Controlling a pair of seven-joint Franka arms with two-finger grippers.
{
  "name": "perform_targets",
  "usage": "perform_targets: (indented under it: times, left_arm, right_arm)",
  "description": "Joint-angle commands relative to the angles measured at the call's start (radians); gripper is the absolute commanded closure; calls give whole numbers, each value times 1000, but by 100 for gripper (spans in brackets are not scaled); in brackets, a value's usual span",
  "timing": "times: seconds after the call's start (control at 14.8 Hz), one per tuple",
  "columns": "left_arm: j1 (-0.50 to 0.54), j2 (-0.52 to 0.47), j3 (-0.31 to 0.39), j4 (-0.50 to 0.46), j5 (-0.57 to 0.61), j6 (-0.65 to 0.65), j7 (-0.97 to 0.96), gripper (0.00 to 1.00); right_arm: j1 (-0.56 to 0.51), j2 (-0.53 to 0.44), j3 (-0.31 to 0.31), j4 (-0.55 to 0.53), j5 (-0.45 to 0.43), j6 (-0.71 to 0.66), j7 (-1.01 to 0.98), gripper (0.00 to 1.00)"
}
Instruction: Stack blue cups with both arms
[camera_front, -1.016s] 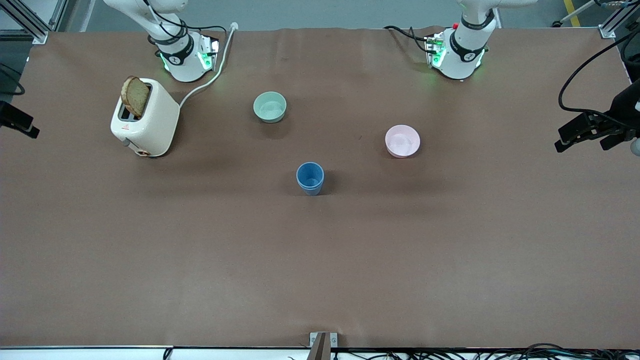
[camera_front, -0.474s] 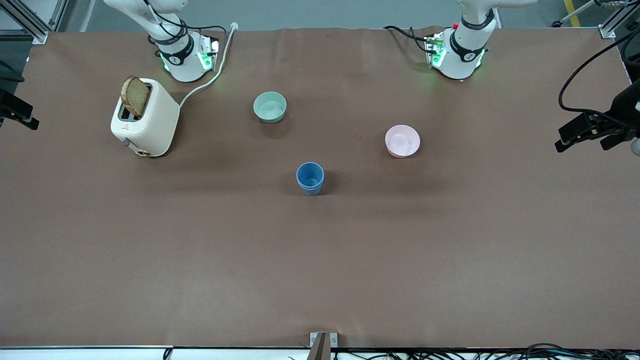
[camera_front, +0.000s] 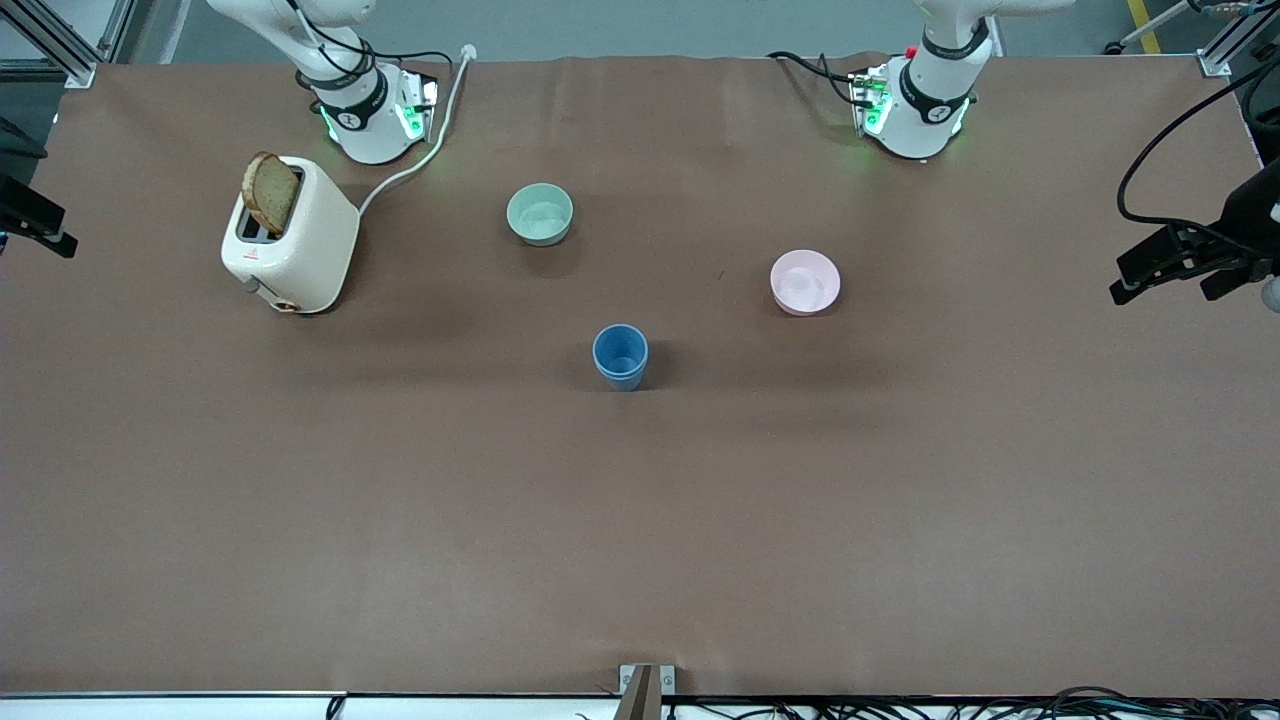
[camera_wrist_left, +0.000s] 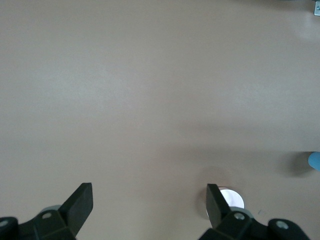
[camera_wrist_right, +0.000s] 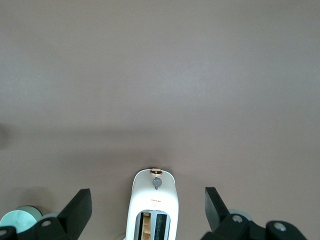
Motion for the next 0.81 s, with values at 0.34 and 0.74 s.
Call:
perform_targets:
  times: [0.34, 0.74]
  left_arm:
    - [12, -7, -13, 12, -7, -23, -3, 0]
    - [12, -6, -11, 12, -7, -23, 4, 0]
  right_arm:
    - [-11, -6, 6, -3, 19, -32, -28, 0]
    - [-11, -6, 6, -7, 34, -33, -26, 0]
